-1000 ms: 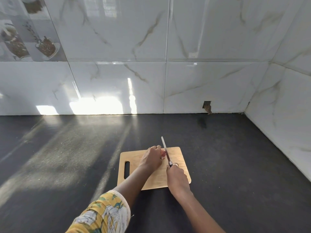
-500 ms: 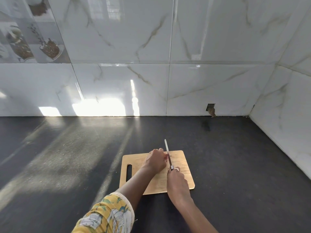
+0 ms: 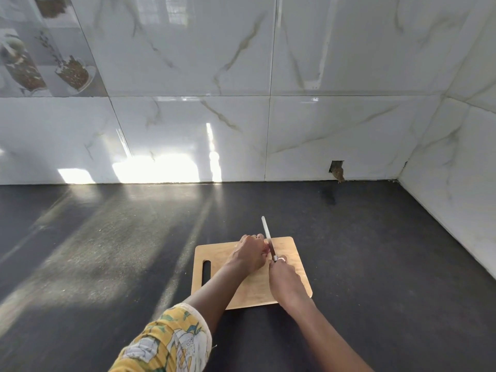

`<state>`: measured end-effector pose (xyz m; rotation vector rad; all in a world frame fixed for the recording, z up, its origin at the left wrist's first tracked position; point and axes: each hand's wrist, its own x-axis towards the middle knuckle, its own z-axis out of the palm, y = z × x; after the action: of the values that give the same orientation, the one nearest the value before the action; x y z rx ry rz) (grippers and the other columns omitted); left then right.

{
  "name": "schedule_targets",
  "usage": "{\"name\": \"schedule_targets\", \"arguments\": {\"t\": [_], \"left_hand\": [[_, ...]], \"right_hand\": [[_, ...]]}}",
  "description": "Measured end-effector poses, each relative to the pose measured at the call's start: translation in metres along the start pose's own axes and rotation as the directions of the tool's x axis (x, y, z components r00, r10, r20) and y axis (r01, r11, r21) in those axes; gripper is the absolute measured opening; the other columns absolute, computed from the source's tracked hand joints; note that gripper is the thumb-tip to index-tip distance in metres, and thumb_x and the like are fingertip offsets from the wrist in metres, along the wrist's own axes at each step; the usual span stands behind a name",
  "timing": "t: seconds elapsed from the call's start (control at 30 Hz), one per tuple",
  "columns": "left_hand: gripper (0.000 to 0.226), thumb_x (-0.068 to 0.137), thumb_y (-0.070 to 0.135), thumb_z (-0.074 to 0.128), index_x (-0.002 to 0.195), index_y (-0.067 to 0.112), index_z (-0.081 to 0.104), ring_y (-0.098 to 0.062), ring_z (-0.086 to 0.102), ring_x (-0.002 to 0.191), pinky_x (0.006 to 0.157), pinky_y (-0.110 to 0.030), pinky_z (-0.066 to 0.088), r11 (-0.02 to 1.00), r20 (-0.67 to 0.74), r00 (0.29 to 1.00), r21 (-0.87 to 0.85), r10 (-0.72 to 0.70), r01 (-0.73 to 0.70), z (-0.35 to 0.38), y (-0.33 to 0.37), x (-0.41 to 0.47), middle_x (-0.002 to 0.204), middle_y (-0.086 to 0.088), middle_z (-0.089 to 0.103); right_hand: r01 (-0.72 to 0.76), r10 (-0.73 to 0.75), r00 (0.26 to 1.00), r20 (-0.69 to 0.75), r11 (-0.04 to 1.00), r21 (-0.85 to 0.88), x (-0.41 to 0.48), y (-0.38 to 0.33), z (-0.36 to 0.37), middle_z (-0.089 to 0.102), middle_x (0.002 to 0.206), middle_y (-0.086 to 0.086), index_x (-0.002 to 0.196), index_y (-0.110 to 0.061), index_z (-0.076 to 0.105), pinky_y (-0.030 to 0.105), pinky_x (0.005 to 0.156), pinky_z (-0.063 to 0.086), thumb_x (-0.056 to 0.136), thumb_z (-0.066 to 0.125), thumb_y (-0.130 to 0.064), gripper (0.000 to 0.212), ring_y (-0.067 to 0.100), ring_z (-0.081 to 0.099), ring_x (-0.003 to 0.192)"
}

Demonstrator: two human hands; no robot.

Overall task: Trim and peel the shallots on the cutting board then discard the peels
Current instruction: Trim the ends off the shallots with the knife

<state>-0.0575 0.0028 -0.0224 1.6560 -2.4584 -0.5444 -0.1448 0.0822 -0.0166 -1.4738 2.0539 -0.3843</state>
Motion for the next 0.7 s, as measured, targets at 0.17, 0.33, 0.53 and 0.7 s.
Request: {"name": "schedule_targets", "arguments": {"t": [0.17,0.33,0.53,0.7], "left_hand": [[0.026,0.090,0.012,0.043,0.108,0.001,0.058,-0.035,0.056,0.104,0.086,-0.036,0.040,0.997,-0.009,0.999,0.056,0.050,-0.050,-0.005,0.004,-0.002,0.113,-0.016,0.061],[0.026,0.091,0.012,0.044,0.109,0.002,0.060,-0.033,0.057,0.104,0.088,-0.035,0.041,0.999,-0.031,0.999,0.015,0.044,-0.044,-0.007,0.007,-0.006,0.111,-0.014,0.062],[0.025,0.092,0.014,0.044,0.106,0.000,0.060,-0.034,0.058,0.102,0.084,-0.037,0.045,0.995,-0.049,0.998,-0.088,-0.040,0.035,-0.010,0.006,-0.008,0.106,-0.016,0.064],[0.026,0.091,0.012,0.045,0.108,0.006,0.065,-0.033,0.057,0.101,0.083,-0.036,0.046,0.992,-0.026,0.999,-0.124,-0.035,0.032,-0.014,0.006,-0.008,0.106,-0.015,0.064]], "right_hand": [[-0.036,0.035,0.999,0.017,0.999,0.035,0.014,-0.007,-0.008,0.056,0.122,0.014,0.122,-0.006,0.043,0.036,0.085,0.040,0.098,0.021,-0.012,0.034,0.035,0.055,0.110],[-0.119,0.103,0.991,0.082,0.967,0.225,0.014,-0.003,-0.001,0.056,0.106,0.009,0.120,-0.010,0.043,0.040,0.079,0.051,0.098,0.020,-0.019,0.033,0.034,0.059,0.094],[-0.189,0.147,0.978,0.150,0.930,0.315,0.011,0.002,-0.005,0.056,0.093,0.009,0.116,-0.014,0.042,0.026,0.043,0.042,0.100,0.024,-0.024,0.027,0.028,0.057,0.066],[-0.169,0.136,0.982,0.132,0.941,0.293,0.019,-0.002,0.000,0.056,0.091,0.006,0.117,-0.016,0.039,0.028,0.046,0.042,0.096,0.022,-0.015,0.027,0.028,0.058,0.070]]}}
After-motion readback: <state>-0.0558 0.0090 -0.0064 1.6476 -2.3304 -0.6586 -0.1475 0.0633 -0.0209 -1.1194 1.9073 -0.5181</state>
